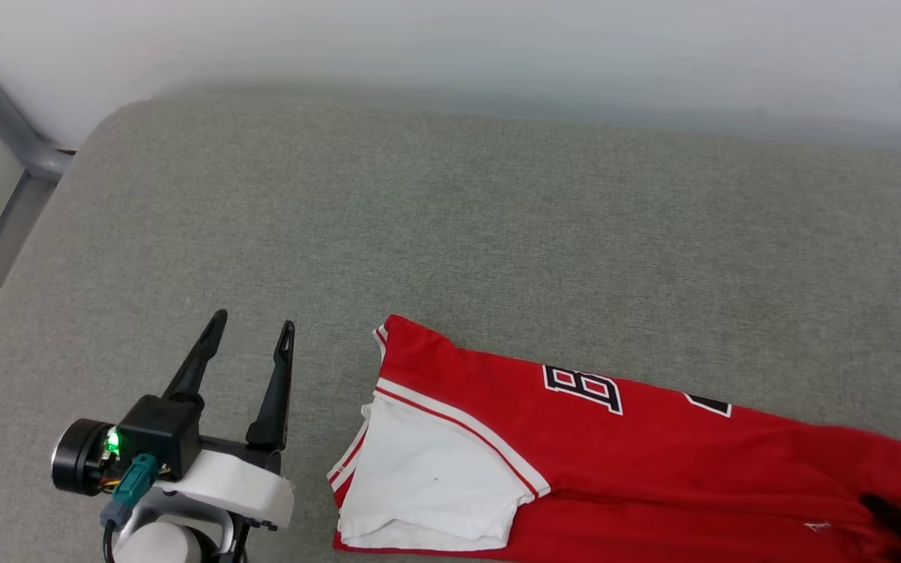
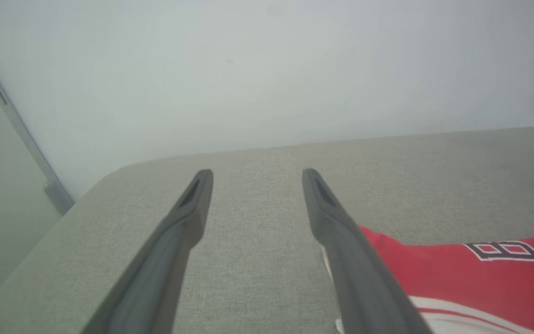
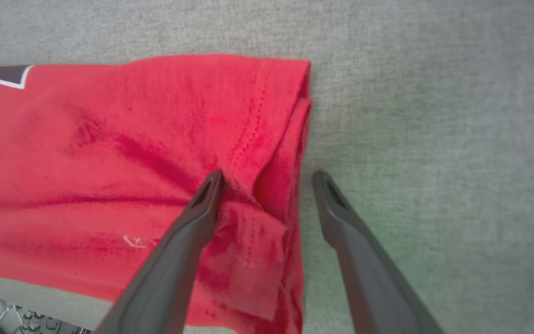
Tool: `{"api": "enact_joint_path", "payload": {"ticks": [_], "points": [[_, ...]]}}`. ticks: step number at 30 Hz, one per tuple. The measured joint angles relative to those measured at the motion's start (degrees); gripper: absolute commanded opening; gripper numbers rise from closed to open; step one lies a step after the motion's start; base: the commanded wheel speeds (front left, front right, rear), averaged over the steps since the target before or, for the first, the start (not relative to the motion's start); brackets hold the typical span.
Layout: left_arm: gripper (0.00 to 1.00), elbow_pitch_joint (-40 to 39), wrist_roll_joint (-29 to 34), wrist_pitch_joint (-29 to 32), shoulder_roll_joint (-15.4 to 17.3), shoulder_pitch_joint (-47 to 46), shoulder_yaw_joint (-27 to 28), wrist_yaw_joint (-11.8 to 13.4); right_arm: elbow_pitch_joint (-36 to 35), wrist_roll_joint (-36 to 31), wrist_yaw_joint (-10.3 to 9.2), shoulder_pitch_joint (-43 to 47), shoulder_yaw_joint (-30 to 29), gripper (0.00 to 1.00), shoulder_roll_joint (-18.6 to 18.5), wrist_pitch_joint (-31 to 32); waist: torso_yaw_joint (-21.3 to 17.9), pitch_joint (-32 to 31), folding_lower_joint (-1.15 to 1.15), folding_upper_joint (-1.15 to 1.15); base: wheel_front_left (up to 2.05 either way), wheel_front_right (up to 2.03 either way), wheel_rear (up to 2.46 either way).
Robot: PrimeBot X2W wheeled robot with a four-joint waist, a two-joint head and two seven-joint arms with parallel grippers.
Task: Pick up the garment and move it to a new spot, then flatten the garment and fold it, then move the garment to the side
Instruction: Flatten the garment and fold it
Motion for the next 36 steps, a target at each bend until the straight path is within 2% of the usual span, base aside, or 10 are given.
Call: {"api": "enact_joint_path", "payload": {"ticks": [10,20,21,23,24,30,36], "points": [[1.0,1.0,3.8,0.0,-3.3,1.7,4.7,-4.3,1.4,-2.4,-0.12,0.5,-2.2,1.0,4.0,0.7,1.3,1.8,0.0,0.0,0.0,0.0,0.0],[1.0,2.9,6.5,-0.1,-6.1,1.9,7.4,-7.5,0.9,0.1,-0.47,0.4,1.7,1.0,6.0,-2.0,0.7,1.7,0.0,0.0,0.0,0.0,0.0],[1.0,3.0,6.7,-0.1,-6.3,1.9,7.5,-7.7,0.9,0.3,-0.48,0.4,2.4,0.94,6.0,-2.4,0.6,1.6,0.0,0.0,0.0,0.0,0.0],[1.0,3.3,7.2,-0.1,-6.6,1.9,7.9,-8.1,1.2,0.5,-0.47,0.3,3.2,0.03,5.9,-3.6,0.5,1.4,0.0,0.0,0.0,0.0,0.0],[1.0,3.4,7.3,-0.1,-6.7,1.9,8.1,-8.3,1.4,0.6,-0.47,0.3,3.6,0.0,5.7,-3.9,0.4,1.3,0.0,0.0,0.0,0.0,0.0],[1.0,3.8,8.2,-0.1,-7.6,2.8,9.5,-9.3,2.5,1.6,0.0,0.3,5.4,0.0,4.8,-6.3,0.0,0.5,0.0,0.0,0.0,0.0,0.0],[1.0,4.1,8.8,-0.1,-8.3,3.2,10.7,-10.1,3.4,1.0,0.07,0.1,5.6,0.0,1.2,-9.3,-0.5,-0.4,0.0,0.0,0.0,0.0,0.0]]}}
